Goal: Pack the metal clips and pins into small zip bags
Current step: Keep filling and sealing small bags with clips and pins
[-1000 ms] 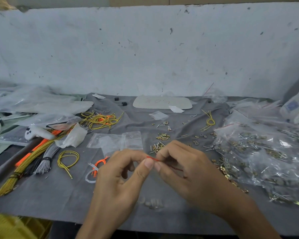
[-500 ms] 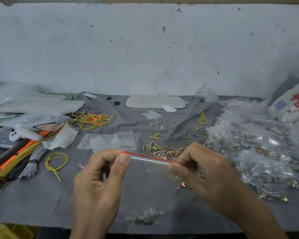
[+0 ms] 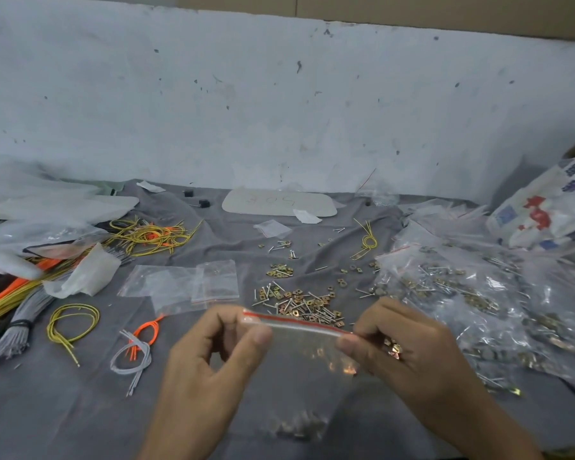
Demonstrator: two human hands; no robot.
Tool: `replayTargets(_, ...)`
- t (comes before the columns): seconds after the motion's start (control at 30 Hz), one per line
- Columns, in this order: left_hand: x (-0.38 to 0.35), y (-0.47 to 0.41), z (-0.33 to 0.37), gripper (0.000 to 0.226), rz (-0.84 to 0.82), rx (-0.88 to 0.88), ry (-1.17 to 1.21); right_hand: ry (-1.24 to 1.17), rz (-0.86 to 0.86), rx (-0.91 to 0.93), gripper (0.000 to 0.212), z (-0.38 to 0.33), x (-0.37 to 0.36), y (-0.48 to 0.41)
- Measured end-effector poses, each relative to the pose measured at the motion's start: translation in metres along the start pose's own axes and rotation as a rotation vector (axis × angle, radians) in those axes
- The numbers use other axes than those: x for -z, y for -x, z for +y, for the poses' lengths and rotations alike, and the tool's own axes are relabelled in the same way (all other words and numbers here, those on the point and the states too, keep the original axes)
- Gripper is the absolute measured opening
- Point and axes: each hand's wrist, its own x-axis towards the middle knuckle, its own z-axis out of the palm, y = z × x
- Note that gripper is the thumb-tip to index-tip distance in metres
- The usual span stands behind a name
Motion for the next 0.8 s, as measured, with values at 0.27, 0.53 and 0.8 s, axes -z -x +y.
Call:
replayTargets(0.27, -0.017, 0.002, 0.0, 0.011, -0.101, 0.006, 0.04, 0.033, -0.128, -0.026, 0.016, 0.003, 0.015, 0.003)
replayTargets(0.53, -0.012, -0.003, -0.007, 0.012, -0.244, -0.014, -0.057, 0.055, -0.234, -0.095, 0.016, 0.012, 0.026, 0.01)
replayTargets(0.8, -0.014, -0.022, -0.033, 0.028, -0.305, 0.063, -0.196, 0.158, -0.082, -0.262, 0.016, 0.058, 0.053, -0.009)
